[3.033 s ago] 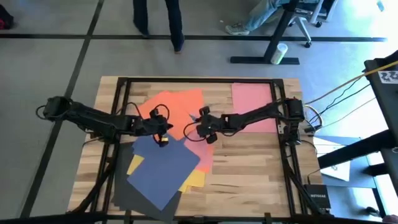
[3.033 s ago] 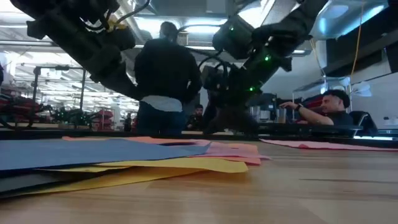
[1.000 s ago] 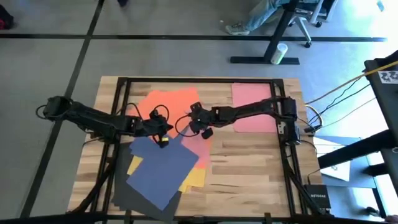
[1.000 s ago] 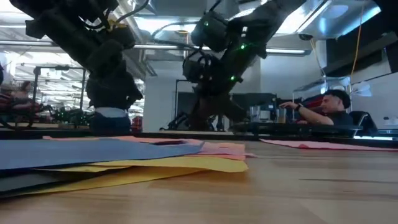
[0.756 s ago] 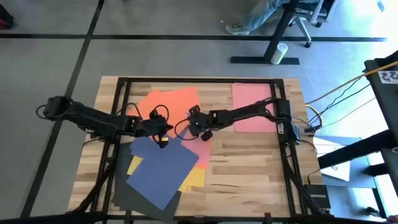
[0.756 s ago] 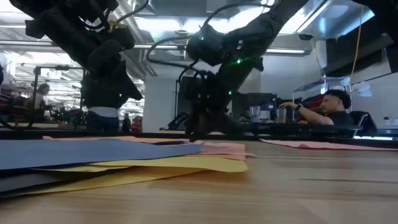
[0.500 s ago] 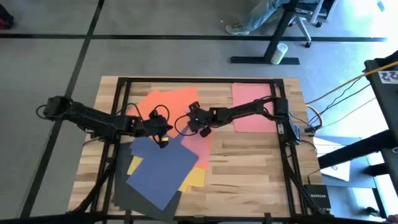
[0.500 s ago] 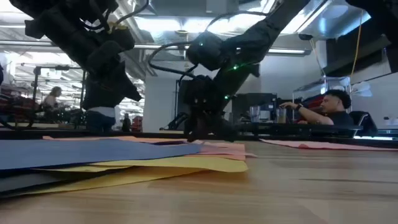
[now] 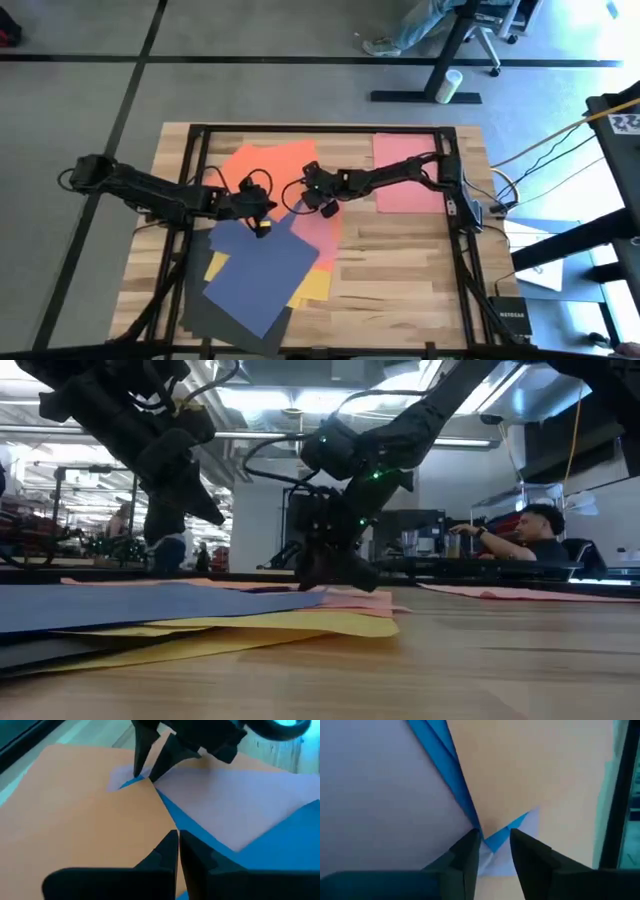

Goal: Organize paper
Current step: Put the orange paper to the bottom right of the table

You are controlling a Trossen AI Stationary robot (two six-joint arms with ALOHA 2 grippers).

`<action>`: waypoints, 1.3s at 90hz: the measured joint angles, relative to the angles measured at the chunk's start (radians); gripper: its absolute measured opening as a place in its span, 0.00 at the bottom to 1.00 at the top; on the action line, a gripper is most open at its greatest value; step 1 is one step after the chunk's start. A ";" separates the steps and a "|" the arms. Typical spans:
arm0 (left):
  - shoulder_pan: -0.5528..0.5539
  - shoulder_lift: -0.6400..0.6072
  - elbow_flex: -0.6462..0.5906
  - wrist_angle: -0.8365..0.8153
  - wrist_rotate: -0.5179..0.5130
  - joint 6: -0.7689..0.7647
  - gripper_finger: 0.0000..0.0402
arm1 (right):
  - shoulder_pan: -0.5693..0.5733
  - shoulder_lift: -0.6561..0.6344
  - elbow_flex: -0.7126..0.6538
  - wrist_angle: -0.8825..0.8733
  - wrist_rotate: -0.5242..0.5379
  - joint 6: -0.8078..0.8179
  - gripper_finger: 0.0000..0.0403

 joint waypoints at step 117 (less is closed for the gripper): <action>-0.051 -0.002 0.000 0.020 0.012 -0.079 0.00 | 0.122 -0.156 0.171 -0.642 -0.064 0.202 0.00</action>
